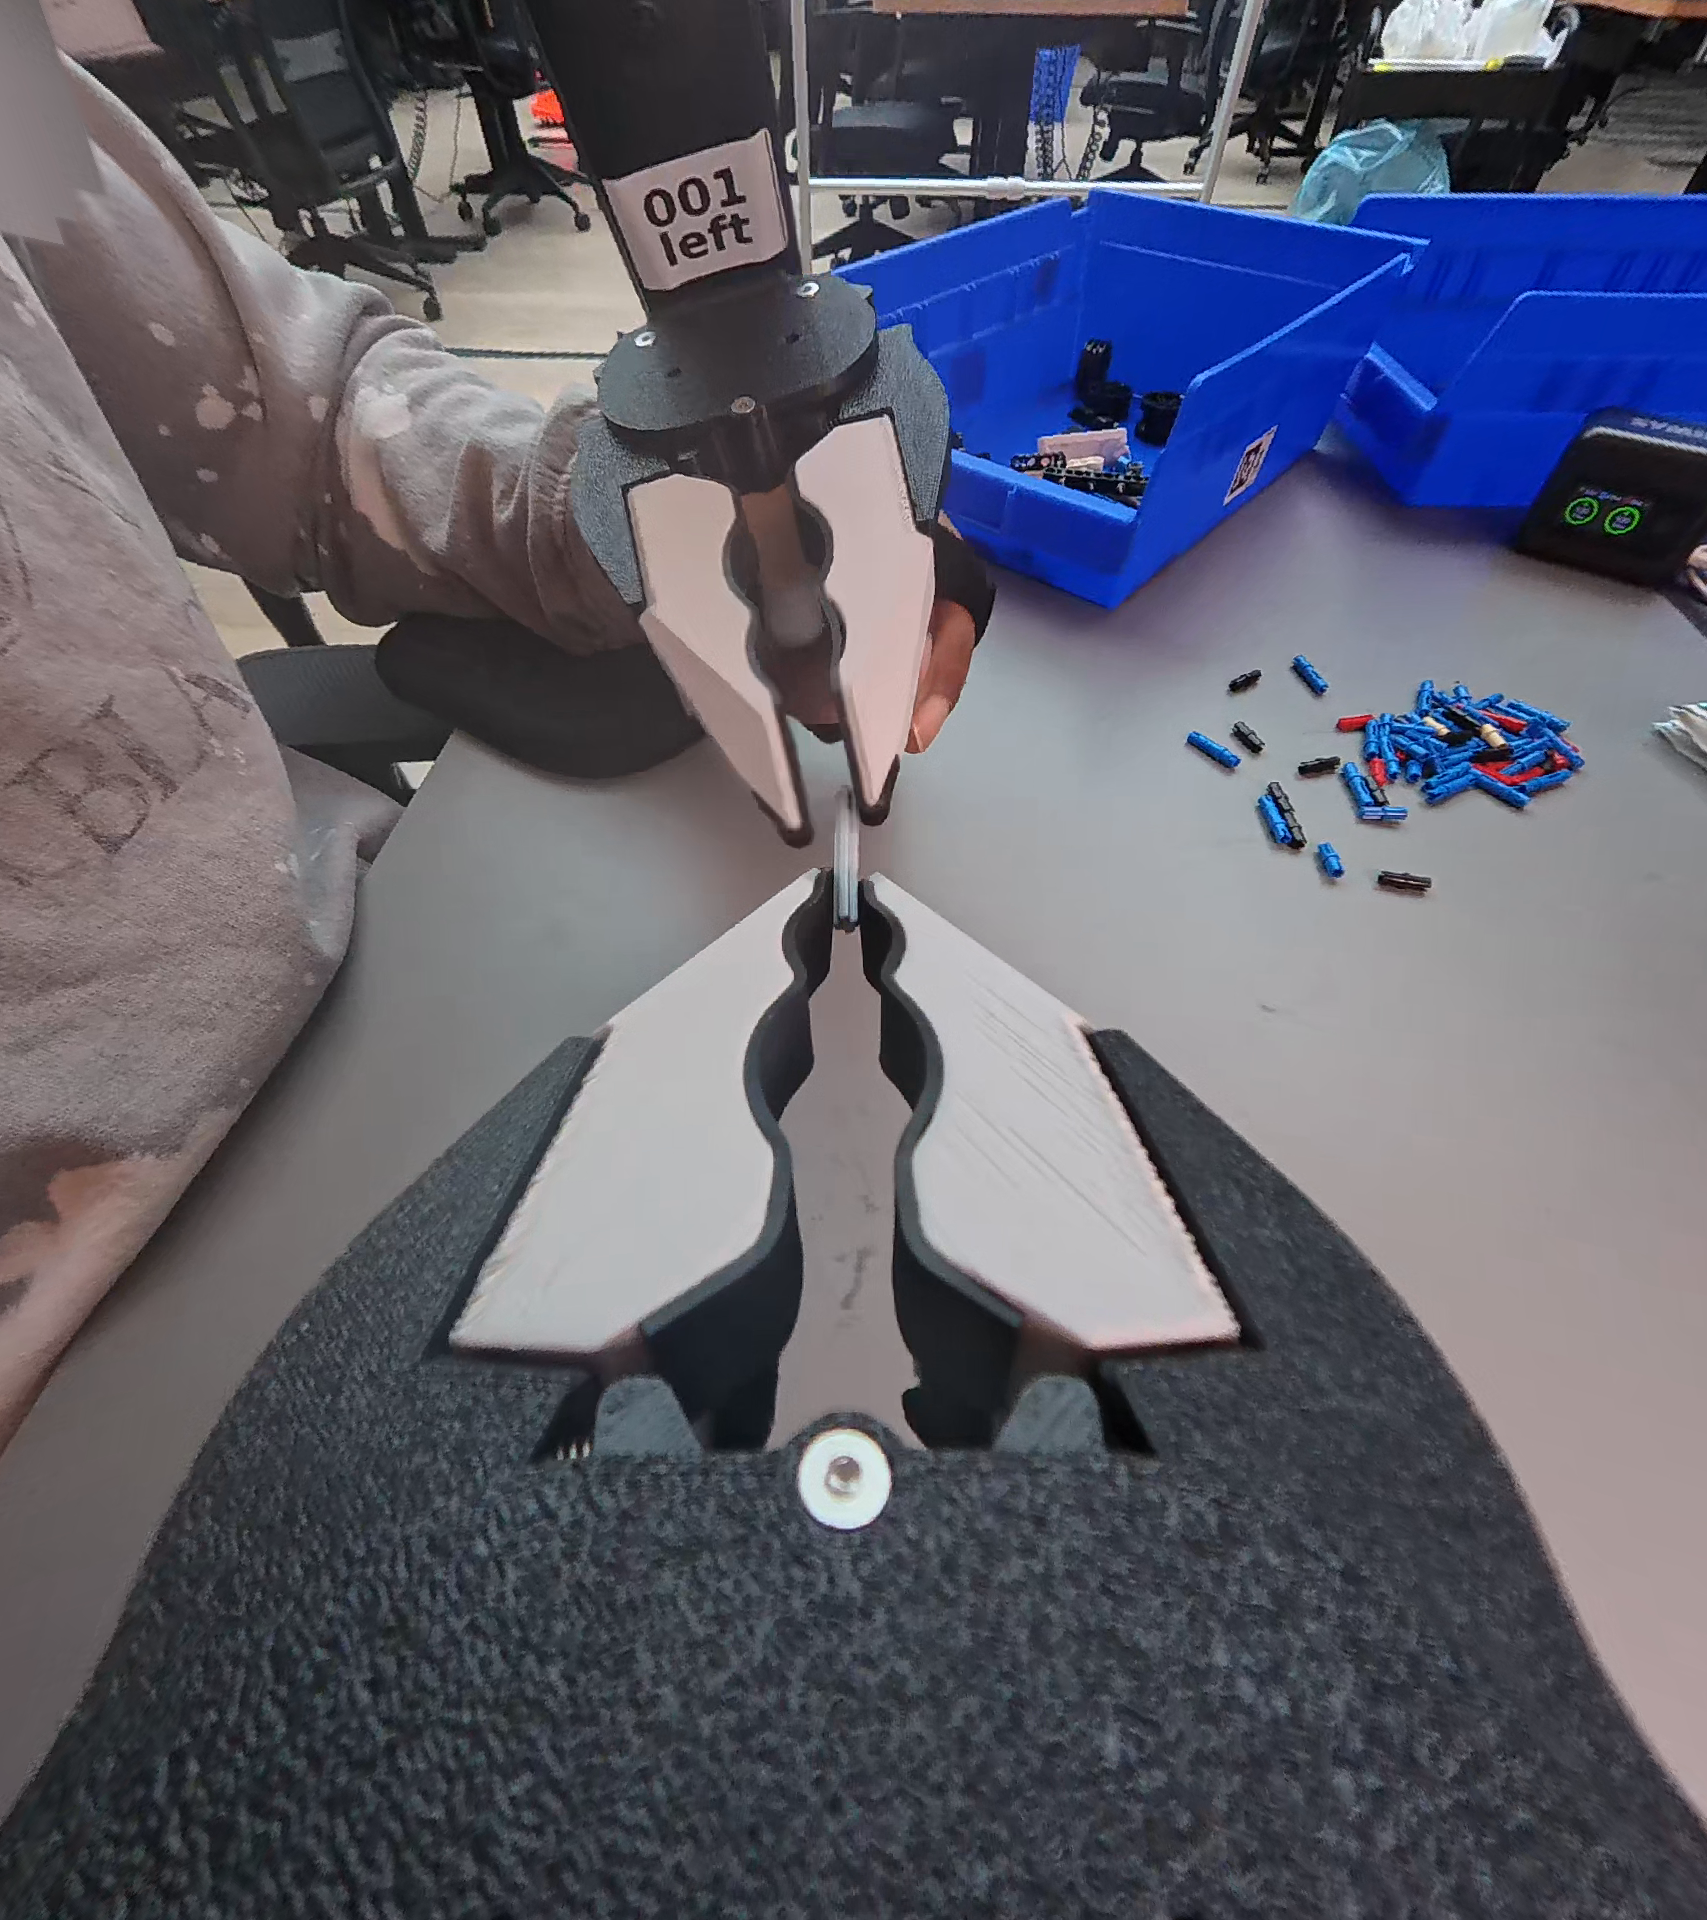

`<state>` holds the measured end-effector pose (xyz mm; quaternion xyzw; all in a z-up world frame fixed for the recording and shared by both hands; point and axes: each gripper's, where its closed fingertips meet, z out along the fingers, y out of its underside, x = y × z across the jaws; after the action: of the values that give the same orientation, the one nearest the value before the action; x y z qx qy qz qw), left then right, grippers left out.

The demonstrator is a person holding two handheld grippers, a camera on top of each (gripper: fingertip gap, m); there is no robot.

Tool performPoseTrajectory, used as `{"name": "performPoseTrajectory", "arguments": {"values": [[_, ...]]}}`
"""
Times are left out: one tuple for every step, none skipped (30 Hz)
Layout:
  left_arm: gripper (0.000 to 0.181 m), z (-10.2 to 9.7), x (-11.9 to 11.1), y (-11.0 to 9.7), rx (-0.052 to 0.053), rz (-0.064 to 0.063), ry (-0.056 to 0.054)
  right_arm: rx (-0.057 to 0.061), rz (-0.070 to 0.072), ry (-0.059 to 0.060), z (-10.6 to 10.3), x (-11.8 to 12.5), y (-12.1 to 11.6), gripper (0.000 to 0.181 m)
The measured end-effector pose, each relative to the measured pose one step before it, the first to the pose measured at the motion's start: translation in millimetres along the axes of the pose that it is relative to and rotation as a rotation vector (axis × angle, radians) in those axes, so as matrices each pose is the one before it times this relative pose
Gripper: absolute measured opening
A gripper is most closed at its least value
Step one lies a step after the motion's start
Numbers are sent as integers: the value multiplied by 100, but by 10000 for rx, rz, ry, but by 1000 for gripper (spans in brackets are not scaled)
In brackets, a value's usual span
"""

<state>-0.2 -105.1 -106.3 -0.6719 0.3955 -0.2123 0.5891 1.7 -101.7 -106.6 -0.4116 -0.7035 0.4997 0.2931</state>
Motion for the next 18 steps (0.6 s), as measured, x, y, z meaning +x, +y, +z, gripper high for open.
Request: {"name": "performPoseTrajectory", "arguments": {"values": [[17, 16, 200, 21, 8, 21, 129, -56, -203, 168, -67, 144, 93, 4], [23, 31, 177, 101, -48, -50, 127, -83, -250, 92, -20, -30, 120, 4], [26, 50, 147, 117, -53, -40, 91, -89, -238, 38, 33, -162, 108, 4], [25, 51, 54, 68, -29, 9, 14, -58, -206, 51, 94, -148, 62, 4], [22, 48, 46, 22, -23, 43, -6, -42, -203, 55, 115, -149, 27, 4], [11, 42, 124, 77, -71, 38, 67, -31, -198, -4, 118, -213, -2, 4], [4, 43, 82, 193, -153, 18, 59, -58, -183, -67, 107, -296, 39, 4], [4, 19, 35, 245, -220, 6, 60, -122, -185, 51, 94, -94, 134, 5], [3, -29, 38, 132, -204, 31, 43, -96, -146, 67, 102, -32, 118, 5], [3, -100, -91, 22, -176, 130, -81, -15, -71, 139, 31, 105, 7, 5], [3, -173, -298, 3, -174, 235, -247, -69, -48, 138, -83, 195, 47, 9], [4, -313, -453, -19, -147, 289, -318, -105, -36, 43, -212, 93, 95, 18], [4, -485, -509, -67, -90, 276, -292, -91, -22, 107, -338, 181, 84, 21], [4, -661, -755, -44, -82, 169, -366, -74, 3, 185, -422, 261, 113, 23], [4, -870, -1130, 67, -155, 142, -535, -81, 48, 157, -473, 165, 184, 24], [4, -1116, -1603, 296, -306, 196, -723, -56, 117, 121, -507, 48, 273, 24], [3, -1399, -2210, 598, -470, 190, -911, -62, 184, 157, -535, 39, 392, 24], [3, -1612, -2762, 921, -577, 5, -997, -95, 206, 136, -566, -62, 553, 24]]}}
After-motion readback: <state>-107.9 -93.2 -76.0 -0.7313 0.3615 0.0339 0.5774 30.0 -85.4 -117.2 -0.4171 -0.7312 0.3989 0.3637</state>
